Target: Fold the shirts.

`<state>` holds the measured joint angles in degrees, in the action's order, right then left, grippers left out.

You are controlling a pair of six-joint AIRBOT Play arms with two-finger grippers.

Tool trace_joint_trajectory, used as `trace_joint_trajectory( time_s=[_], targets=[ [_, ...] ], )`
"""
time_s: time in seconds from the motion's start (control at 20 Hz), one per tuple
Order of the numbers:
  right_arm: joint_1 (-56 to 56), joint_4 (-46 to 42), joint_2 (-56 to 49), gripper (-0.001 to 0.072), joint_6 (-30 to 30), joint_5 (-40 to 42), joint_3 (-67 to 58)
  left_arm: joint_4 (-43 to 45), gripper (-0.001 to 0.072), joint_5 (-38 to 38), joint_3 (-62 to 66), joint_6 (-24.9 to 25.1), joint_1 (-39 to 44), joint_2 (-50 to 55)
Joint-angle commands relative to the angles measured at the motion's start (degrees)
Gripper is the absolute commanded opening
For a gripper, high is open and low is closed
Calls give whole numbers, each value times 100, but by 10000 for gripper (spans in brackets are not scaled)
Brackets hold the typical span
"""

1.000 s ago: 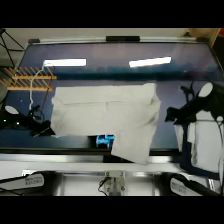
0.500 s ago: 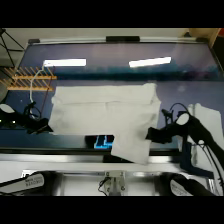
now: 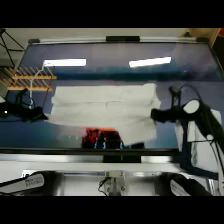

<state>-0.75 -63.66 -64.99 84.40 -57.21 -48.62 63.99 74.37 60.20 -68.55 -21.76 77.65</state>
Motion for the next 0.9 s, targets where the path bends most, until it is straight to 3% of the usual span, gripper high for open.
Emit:
trace_joint_trajectory(
  time_s=[0.0, 0.3, 0.5, 0.55, 0.6, 0.65, 0.7, 0.75, 0.85],
  targets=[
    [-55, -264, -293, 68, 190, 807, -1189, -66, 37, -409, 1117, -131, 289, 269],
    [-50, -70, -2575, 69, 264, 1626, -2813, -61, 39, -833, 3646, -986, 1091, 2280],
    [-50, -66, -3578, 71, 398, 1648, -3569, -63, 39, -782, 4417, -1659, 1204, 3351],
    [-50, -63, -3683, 161, 409, 1596, -3611, -85, 77, -643, 4415, -1679, 1217, 3508],
    [-50, -74, -3720, 407, 387, 1464, -3613, -103, 278, -472, 4415, -1676, 1226, 3620],
    [-66, -83, -3700, 586, 157, 1239, -3620, -103, 566, -271, 4415, -1676, 1224, 3683],
    [-116, -168, -3652, 598, -127, 887, -3663, -103, 717, -52, 4417, -1615, 1202, 3687],
    [-184, -385, -3589, 681, -286, 492, -3705, -101, 716, 195, 4448, -1519, 1167, 3659],
    [-354, -726, -3565, 695, -310, -208, -3762, -101, 715, 588, 4564, -1443, 1117, 3563]
  ],
)
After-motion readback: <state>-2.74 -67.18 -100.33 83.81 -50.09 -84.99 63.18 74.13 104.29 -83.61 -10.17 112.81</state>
